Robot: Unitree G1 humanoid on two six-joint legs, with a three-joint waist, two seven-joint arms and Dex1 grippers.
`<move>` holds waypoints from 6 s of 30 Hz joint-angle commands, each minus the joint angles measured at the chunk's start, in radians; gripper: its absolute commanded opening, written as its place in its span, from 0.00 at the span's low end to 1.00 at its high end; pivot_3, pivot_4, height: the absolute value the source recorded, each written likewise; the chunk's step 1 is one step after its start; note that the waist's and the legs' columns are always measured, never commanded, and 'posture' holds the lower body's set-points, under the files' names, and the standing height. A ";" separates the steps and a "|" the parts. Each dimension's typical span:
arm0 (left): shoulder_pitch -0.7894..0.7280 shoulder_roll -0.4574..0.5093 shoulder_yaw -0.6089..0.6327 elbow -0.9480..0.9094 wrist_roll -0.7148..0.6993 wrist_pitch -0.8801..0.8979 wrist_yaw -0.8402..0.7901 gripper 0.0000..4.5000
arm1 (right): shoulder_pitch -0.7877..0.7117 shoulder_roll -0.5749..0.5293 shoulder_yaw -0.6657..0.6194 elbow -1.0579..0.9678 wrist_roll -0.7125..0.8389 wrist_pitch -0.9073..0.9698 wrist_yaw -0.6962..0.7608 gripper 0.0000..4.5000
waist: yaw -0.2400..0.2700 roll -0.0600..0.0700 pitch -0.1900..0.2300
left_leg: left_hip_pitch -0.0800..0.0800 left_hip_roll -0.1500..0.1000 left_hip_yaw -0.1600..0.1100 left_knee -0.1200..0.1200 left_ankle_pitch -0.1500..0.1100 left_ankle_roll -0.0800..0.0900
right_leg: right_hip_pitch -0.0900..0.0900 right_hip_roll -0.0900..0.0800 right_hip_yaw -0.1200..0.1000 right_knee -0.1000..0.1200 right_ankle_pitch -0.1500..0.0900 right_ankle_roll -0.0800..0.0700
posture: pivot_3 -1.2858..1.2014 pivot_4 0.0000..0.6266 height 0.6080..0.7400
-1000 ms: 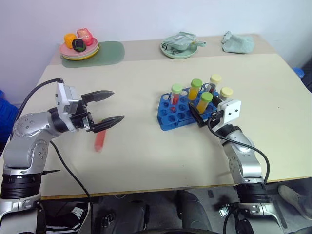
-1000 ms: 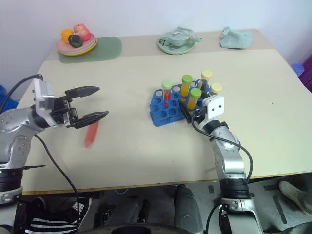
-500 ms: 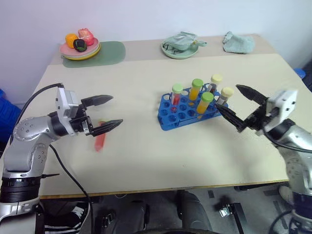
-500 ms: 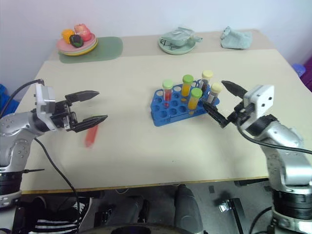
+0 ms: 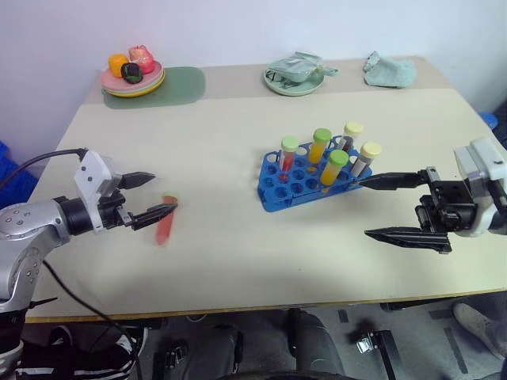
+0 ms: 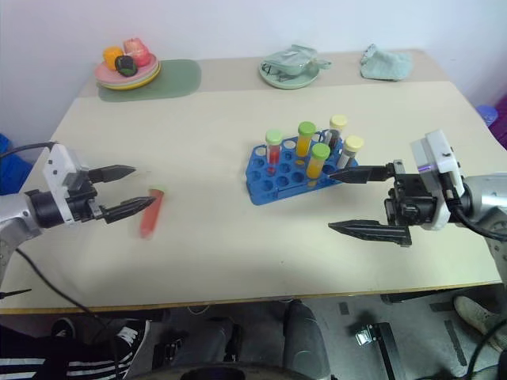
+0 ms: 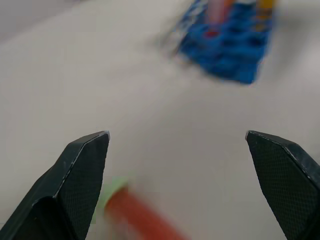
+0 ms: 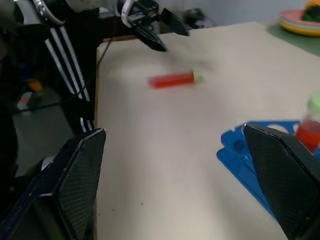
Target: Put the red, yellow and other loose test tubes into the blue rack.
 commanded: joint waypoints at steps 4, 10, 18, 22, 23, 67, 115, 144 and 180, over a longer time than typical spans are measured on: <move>-0.218 -0.008 0.030 -0.098 -0.091 0.435 0.297 1.00 | -0.045 0.070 0.039 -0.001 -0.046 -0.055 0.005 0.99 | 0.015 -0.001 0.000 | -0.001 0.000 -0.002 0.001 0.001 -0.001 | 0.000 0.000 -0.001 0.001 0.000 0.000 | 0.52 0.24 1.00; -0.403 -0.093 -0.010 -0.120 -0.089 0.832 0.468 1.00 | -0.054 0.081 0.031 -0.022 -0.026 -0.018 -0.021 0.99 | 0.007 -0.001 0.000 | 0.000 -0.001 -0.002 0.000 0.001 -0.002 | -0.001 0.000 -0.001 0.001 0.000 0.000 | 0.52 0.24 1.00; -0.576 0.074 -0.169 0.239 -0.354 0.918 0.609 1.00 | -0.030 0.094 0.023 -0.049 -0.020 -0.007 -0.047 0.99 | 0.006 -0.001 0.000 | -0.001 -0.001 -0.002 0.000 0.001 -0.003 | -0.002 0.000 0.000 0.002 0.000 0.000 | 0.52 0.24 1.00; -0.672 0.163 -0.307 0.441 -0.613 0.918 0.726 1.00 | -0.023 0.093 0.024 -0.053 -0.019 0.001 -0.048 0.99 | 0.009 -0.001 0.000 | -0.001 -0.002 -0.003 0.000 0.001 -0.003 | -0.002 -0.001 0.000 0.002 0.000 0.000 | 0.52 0.24 1.00; -0.696 0.183 -0.360 0.479 -0.663 0.918 0.748 1.00 | -0.026 0.095 0.028 -0.053 -0.020 0.003 -0.050 0.99 | 0.009 -0.001 0.000 | -0.001 -0.002 -0.004 0.001 0.001 -0.003 | -0.002 -0.001 0.000 0.002 0.000 0.000 | 0.52 0.24 1.00; -1.102 0.043 -1.102 1.030 -1.005 0.918 0.892 1.00 | -0.030 0.116 0.047 -0.086 -0.037 0.030 -0.107 0.99 | -0.015 -0.001 0.000 | -0.001 -0.010 -0.009 0.001 0.002 -0.005 | -0.003 -0.001 0.001 0.003 0.000 0.000 | 0.52 0.24 1.00; -0.387 -0.528 -0.515 0.250 0.136 -0.597 0.175 0.27 | 0.053 0.159 -0.087 -0.098 -0.081 0.000 -0.288 1.00 | 0.026 0.001 -0.002 | 0.001 -0.010 -0.004 0.003 0.002 -0.004 | 0.001 -0.003 0.001 0.000 0.001 -0.001 | 0.52 0.24 1.00; -0.523 -0.894 -0.644 0.932 0.691 -1.242 0.260 0.27 | 0.030 0.136 -0.118 -0.163 -0.017 0.101 -0.391 1.00 | 0.037 0.001 -0.002 | 0.001 -0.010 -0.004 0.003 0.001 -0.002 | 0.001 -0.003 0.001 0.000 0.002 0.000 | 0.52 0.24 1.00; -0.442 -0.979 -0.567 0.767 0.554 -0.900 0.307 0.27 | 0.050 0.135 -0.128 -0.138 -0.057 0.061 -0.374 1.00 | 0.036 0.001 -0.002 | 0.001 -0.010 -0.004 0.003 0.001 -0.002 | 0.002 -0.002 0.001 -0.001 0.002 0.000 | 0.52 0.24 1.00</move>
